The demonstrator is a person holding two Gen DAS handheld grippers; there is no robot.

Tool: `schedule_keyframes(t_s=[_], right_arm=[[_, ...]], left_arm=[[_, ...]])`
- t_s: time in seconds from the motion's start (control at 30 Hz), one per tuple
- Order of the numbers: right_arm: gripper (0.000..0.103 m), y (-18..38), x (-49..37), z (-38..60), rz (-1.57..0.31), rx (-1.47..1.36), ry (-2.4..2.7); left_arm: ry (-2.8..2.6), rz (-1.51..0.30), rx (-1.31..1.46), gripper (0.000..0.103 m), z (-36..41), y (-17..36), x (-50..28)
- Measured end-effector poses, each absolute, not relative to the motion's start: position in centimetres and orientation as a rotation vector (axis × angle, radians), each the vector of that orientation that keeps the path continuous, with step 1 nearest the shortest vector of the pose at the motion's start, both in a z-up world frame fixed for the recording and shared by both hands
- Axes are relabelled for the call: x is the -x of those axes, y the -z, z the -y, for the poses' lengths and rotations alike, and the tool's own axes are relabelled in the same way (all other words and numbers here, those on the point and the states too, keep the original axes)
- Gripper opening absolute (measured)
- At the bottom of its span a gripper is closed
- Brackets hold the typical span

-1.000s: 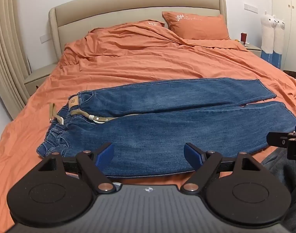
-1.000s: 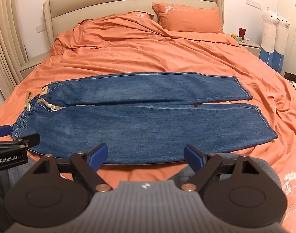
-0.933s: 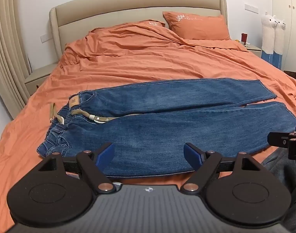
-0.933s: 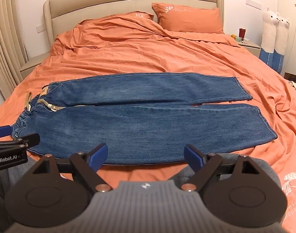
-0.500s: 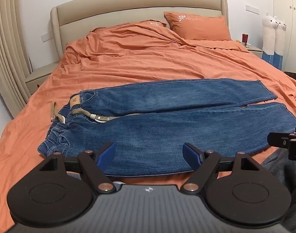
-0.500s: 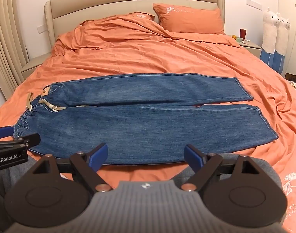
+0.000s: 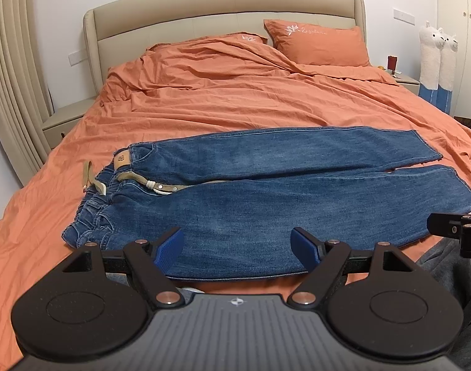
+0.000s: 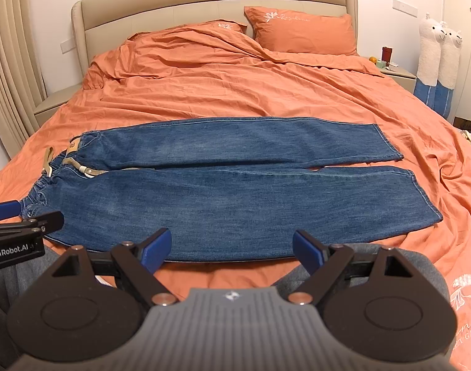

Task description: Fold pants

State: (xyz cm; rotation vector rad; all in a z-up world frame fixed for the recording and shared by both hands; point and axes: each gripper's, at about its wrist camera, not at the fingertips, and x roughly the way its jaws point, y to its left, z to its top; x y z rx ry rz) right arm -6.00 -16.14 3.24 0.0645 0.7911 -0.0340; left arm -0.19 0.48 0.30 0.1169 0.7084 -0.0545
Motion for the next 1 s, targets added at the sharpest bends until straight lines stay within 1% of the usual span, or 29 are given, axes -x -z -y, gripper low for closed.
schedule_keyframes(t_s=[1.0], right_arm=[[0.082, -3.50, 6.18, 16.58, -0.791, -0.075, 0.040]], left_arm=[[0.057, -0.705, -0.118, 0.092, -0.48, -0.35, 0.24]])
